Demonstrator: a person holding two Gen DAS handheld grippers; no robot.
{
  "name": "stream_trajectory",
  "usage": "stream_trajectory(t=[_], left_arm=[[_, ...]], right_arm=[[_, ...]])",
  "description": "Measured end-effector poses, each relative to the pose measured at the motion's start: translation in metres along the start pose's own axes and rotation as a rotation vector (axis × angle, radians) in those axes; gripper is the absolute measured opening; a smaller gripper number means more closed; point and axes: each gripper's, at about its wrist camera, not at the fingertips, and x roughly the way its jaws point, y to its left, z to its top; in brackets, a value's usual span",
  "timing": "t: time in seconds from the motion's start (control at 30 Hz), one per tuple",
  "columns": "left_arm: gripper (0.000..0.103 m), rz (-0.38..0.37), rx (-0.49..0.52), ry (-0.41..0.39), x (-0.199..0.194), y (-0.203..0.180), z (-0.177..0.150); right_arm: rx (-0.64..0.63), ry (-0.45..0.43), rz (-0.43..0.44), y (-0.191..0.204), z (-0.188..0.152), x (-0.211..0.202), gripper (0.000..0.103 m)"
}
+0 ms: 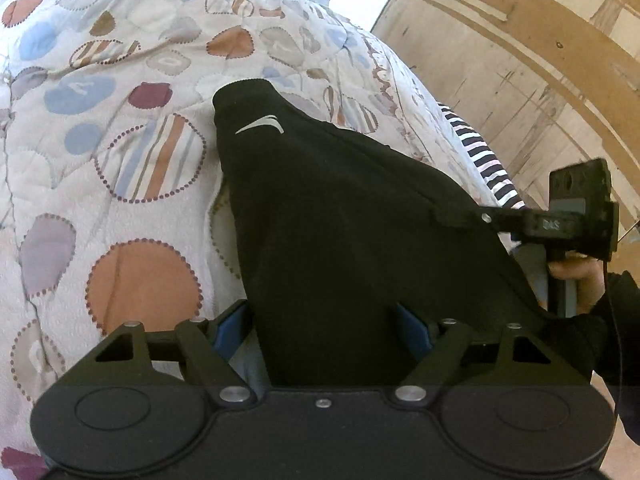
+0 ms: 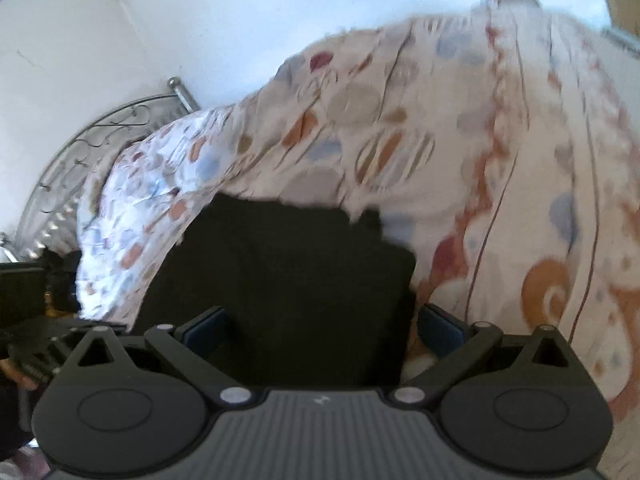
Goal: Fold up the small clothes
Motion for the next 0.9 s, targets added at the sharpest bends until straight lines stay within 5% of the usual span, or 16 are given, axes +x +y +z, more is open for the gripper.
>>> stream_trajectory(t=[0.1, 0.17, 0.23, 0.3, 0.37, 0.43, 0.57, 0.9], left_arm=[[0.079, -0.01, 0.004, 0.007, -0.003, -0.001, -0.003], [0.072, -0.018, 0.005, 0.008, -0.005, -0.002, -0.006], [0.053, -0.03, 0.001, 0.004, -0.006, -0.004, -0.006], [0.016, -0.004, -0.02, -0.013, -0.007, -0.006, -0.001], [0.007, 0.023, -0.071, -0.012, -0.005, -0.006, 0.007], [0.006, 0.04, -0.091, -0.001, -0.005, -0.011, 0.019], [0.005, 0.03, -0.056, -0.044, -0.031, -0.027, 0.048], [0.005, 0.1, 0.029, -0.252, -0.164, -0.031, 0.114]], right_arm=[[0.003, 0.049, 0.109, 0.006, -0.013, -0.008, 0.103], [-0.049, 0.059, 0.076, 0.018, -0.023, -0.011, 0.101], [-0.066, 0.052, 0.009, 0.027, -0.026, -0.01, 0.078], [-0.034, 0.042, -0.05, 0.028, -0.024, -0.008, 0.048], [0.021, 0.016, -0.037, 0.027, -0.02, -0.008, 0.031], [0.003, -0.009, -0.065, 0.038, -0.017, -0.008, 0.022], [-0.006, -0.085, -0.055, 0.071, -0.001, -0.014, 0.019], [-0.079, -0.256, 0.076, 0.17, 0.086, -0.007, 0.019]])
